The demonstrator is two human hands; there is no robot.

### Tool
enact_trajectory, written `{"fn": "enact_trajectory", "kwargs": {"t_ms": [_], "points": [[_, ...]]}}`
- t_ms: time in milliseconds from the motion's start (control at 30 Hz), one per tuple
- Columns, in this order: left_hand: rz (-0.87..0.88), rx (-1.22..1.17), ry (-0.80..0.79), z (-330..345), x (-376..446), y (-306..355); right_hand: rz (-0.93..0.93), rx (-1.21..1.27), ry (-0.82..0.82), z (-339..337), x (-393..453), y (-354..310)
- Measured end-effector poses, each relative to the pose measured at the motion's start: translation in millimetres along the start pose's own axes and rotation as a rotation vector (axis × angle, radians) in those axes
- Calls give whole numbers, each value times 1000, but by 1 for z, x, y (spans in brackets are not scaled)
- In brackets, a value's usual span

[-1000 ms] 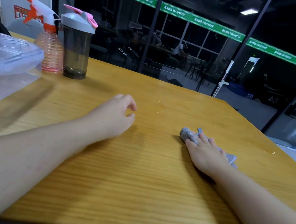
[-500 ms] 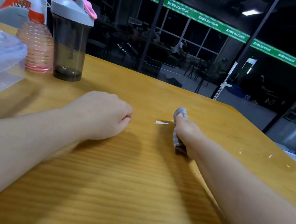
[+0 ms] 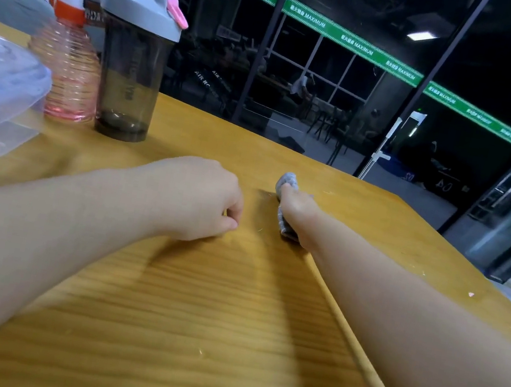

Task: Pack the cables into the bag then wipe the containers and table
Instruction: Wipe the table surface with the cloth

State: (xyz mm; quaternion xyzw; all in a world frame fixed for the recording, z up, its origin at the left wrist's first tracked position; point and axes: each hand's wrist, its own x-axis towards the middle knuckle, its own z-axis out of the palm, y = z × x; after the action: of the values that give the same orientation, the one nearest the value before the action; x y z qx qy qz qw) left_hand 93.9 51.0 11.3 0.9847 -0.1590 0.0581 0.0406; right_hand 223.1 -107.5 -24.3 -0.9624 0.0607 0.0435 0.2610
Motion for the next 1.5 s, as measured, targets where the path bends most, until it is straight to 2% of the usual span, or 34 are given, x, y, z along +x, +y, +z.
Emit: {"fn": "enact_trajectory", "kwargs": {"t_ms": [33,167,333,467,600,767,1067,1167,1333,1500], "points": [[-7,-28,-21,0,1,-2,7,-36,-8,2,-2,-2],[-11,-80,-72,-2,-1,-3,-211,-281,-49,4,-14,-4],[-31,-70,-129,-6,-2,2,-318,-313,-102,5,-18,1],[-30,78,-179,-13,-3,6,-405,-361,-126,8,-32,5],[-39,207,-125,-15,-2,4,-483,-390,-139,8,-50,7],[2,219,-15,-15,-5,9,-538,-424,-178,7,-70,11],[-66,59,110,-31,-9,3,-604,-431,-230,4,-117,19],[-58,32,62,-31,-9,2,-623,-402,-249,5,-140,17],[40,-66,-55,-41,-16,12,-664,-350,-327,8,-172,15],[189,-102,5,-40,-18,23,-633,-204,-423,4,-184,14]]}}
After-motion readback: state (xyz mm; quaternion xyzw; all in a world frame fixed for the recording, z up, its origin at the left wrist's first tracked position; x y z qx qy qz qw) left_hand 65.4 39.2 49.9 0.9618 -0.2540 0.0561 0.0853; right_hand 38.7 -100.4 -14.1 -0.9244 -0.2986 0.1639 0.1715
